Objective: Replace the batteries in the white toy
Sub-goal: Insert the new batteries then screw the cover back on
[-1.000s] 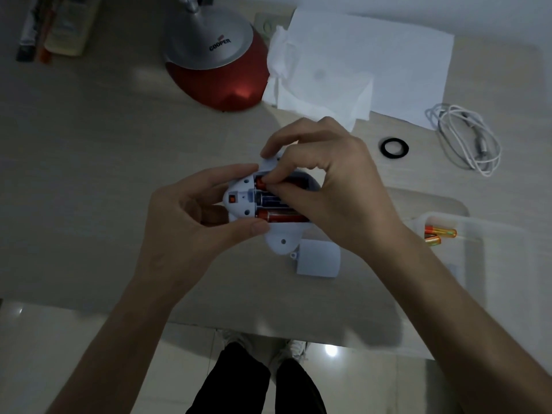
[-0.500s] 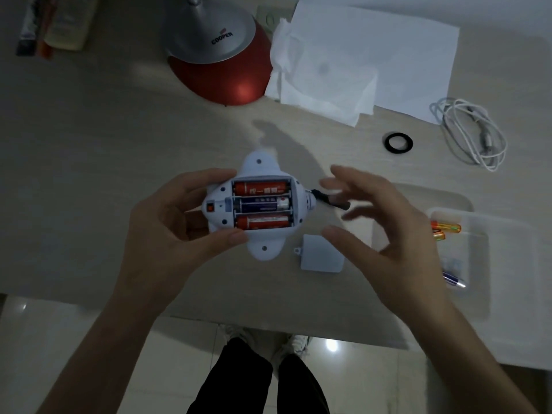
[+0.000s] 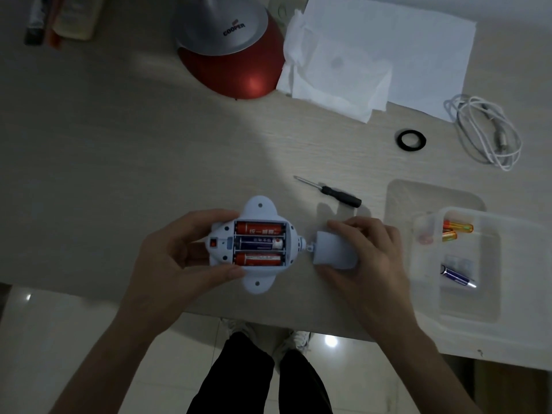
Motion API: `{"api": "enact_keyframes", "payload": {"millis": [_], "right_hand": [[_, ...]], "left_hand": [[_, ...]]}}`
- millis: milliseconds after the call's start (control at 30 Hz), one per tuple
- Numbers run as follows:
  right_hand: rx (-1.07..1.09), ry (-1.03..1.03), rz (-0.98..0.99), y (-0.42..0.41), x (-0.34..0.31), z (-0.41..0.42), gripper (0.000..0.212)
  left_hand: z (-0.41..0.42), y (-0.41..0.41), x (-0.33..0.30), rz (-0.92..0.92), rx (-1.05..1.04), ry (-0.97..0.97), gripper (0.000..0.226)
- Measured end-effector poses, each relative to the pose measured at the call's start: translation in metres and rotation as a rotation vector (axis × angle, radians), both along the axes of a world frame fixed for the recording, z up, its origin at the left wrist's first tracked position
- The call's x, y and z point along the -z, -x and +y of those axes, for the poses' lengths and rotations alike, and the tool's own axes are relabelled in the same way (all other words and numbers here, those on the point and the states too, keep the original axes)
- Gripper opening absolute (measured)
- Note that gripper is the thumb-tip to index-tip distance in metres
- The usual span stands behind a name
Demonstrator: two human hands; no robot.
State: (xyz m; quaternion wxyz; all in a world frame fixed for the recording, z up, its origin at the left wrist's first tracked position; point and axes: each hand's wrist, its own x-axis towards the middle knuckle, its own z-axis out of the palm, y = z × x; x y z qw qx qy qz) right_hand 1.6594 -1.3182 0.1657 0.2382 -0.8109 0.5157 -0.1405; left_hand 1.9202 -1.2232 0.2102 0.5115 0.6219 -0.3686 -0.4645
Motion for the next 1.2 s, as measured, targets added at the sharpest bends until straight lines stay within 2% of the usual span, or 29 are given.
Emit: {"api": "enact_keyframes", "payload": {"millis": [100, 300, 400, 467, 567, 700, 767, 833, 1067, 1200], "right_hand": [[-0.015, 0.028, -0.013, 0.001, 0.000, 0.001, 0.055], [-0.085, 0.049, 0.052, 0.010, 0.002, 0.000, 0.069], [-0.100, 0.053, 0.051, 0.014, 0.004, -0.001, 0.065], [-0.098, 0.049, 0.005, 0.017, 0.005, -0.003, 0.058], [-0.046, -0.018, -0.088, 0.017, -0.006, -0.007, 0.060], [0.024, -0.100, -0.304, 0.006, -0.043, -0.013, 0.059], [-0.021, -0.133, -0.426, -0.005, -0.060, -0.015, 0.055], [-0.103, -0.147, -0.469, -0.018, -0.075, -0.016, 0.054], [-0.237, -0.068, -0.387, -0.048, -0.084, -0.016, 0.058], [-0.250, -0.052, -0.343, -0.047, -0.080, -0.020, 0.058]], "left_hand": [[0.003, 0.001, 0.005, -0.005, 0.008, -0.009, 0.061], [0.001, 0.004, 0.012, 0.013, -0.011, -0.022, 0.058], [0.000, 0.005, 0.014, 0.019, -0.019, -0.025, 0.058], [-0.001, 0.006, 0.015, 0.014, -0.018, -0.028, 0.058], [-0.003, 0.007, 0.015, 0.010, -0.010, -0.031, 0.059], [-0.006, 0.009, 0.011, 0.018, 0.002, -0.024, 0.062], [-0.008, 0.011, 0.008, 0.014, 0.029, -0.019, 0.063], [-0.011, 0.015, 0.006, 0.010, 0.044, -0.016, 0.069], [-0.020, 0.021, -0.001, 0.024, 0.036, 0.031, 0.062], [-0.019, 0.018, -0.005, 0.007, 0.037, 0.035, 0.068]]}}
